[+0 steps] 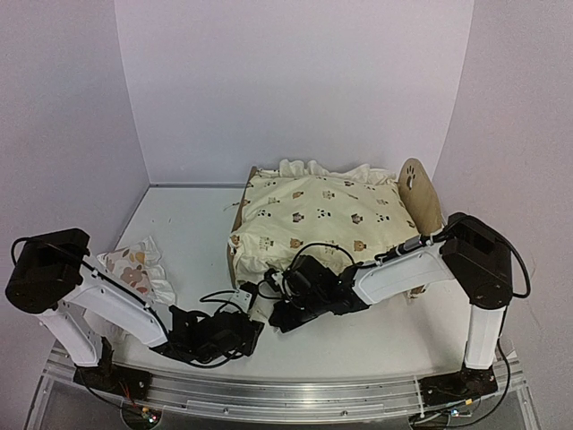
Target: Set up the pet bed
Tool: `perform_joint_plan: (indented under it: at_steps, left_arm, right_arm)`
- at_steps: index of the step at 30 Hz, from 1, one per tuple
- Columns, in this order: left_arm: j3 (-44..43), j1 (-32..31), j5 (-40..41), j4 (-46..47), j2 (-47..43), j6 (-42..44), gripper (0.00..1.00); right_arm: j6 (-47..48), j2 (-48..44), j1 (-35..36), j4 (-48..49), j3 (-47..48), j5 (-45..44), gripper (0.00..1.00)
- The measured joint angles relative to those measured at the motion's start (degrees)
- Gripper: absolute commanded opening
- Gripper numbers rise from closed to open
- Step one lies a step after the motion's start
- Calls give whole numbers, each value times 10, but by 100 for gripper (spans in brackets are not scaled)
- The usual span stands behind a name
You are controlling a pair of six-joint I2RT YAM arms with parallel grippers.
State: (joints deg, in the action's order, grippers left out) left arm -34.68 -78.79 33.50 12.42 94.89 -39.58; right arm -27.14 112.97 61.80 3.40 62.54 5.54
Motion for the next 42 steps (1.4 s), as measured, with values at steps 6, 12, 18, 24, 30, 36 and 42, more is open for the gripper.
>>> perform_joint_plan:
  at_steps: [6,12,18,24,30,36,42]
  left_arm:
    - [-21,-2,38,-34,31,-29,39]
    - [-33,-4,51,-45,64,-45,29]
    - [-45,-5,76,-60,78,-67,11]
    - [-46,-5,92,-65,82,-74,0]
    - [-45,-5,84,-70,74,-56,0]
    - [-38,-5,46,-93,26,-31,0]
    - [-38,-5,21,-106,-25,-17,0]
  right_arm:
    - [-1,0,0,0,0,11,0]
    - [-5,0,0,0,-4,20,0]
    - [-8,0,0,0,-5,23,0]
    - [-8,0,0,0,-5,25,0]
    - [-6,0,0,0,-5,29,0]
    - [1,0,0,-8,-5,38,0]
    - [11,-5,0,-24,-4,39,0]
